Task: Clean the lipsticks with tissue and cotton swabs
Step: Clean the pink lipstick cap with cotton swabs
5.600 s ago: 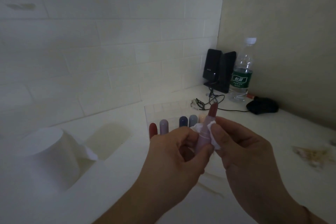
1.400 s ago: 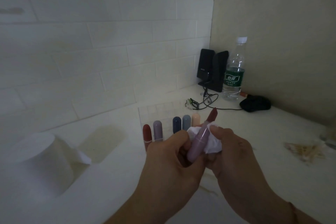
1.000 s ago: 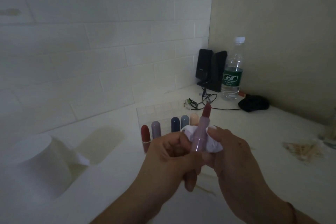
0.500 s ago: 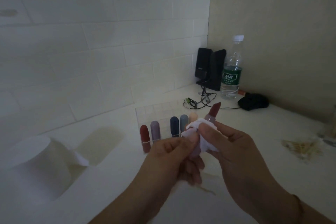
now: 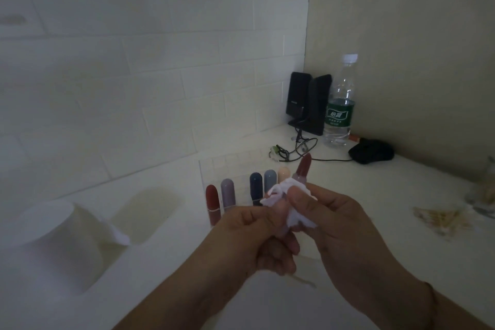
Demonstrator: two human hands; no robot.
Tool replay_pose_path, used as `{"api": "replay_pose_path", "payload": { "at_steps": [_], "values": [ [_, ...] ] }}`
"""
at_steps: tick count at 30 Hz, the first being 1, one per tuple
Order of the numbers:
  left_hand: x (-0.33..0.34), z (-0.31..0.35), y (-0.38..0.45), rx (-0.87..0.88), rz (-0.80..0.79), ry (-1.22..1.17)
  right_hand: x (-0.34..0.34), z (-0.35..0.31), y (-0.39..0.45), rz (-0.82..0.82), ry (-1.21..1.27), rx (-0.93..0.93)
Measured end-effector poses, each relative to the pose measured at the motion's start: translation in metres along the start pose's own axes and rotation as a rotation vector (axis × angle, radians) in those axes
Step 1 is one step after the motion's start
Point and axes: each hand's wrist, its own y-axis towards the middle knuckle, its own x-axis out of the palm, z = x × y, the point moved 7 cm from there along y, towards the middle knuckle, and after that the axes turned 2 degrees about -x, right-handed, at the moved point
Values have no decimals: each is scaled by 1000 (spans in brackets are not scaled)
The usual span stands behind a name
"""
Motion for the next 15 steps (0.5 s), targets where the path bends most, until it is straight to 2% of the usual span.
{"api": "replay_pose_path", "payload": {
  "at_steps": [3, 7, 8, 11, 13, 15],
  "values": [
    [-4, 3, 0, 70, 18, 108, 2, -2, -2, -20, -26, 8],
    [-1, 3, -1, 74, -126, -49, 4, -6, -4, -54, -52, -50],
    [-1, 4, -1, 91, -137, -93, -1, -9, -2, -15, -70, -71],
    [-6, 12, 2, 187, -15, -198, -45, -25, 9, 296, -133, -131],
    [-14, 20, 1, 274, 116, -232, -80, -44, 16, 451, -333, -187],
    [-23, 25, 0, 323, 218, -245, -105, -51, 24, 426, -696, -96]
  ]
}}
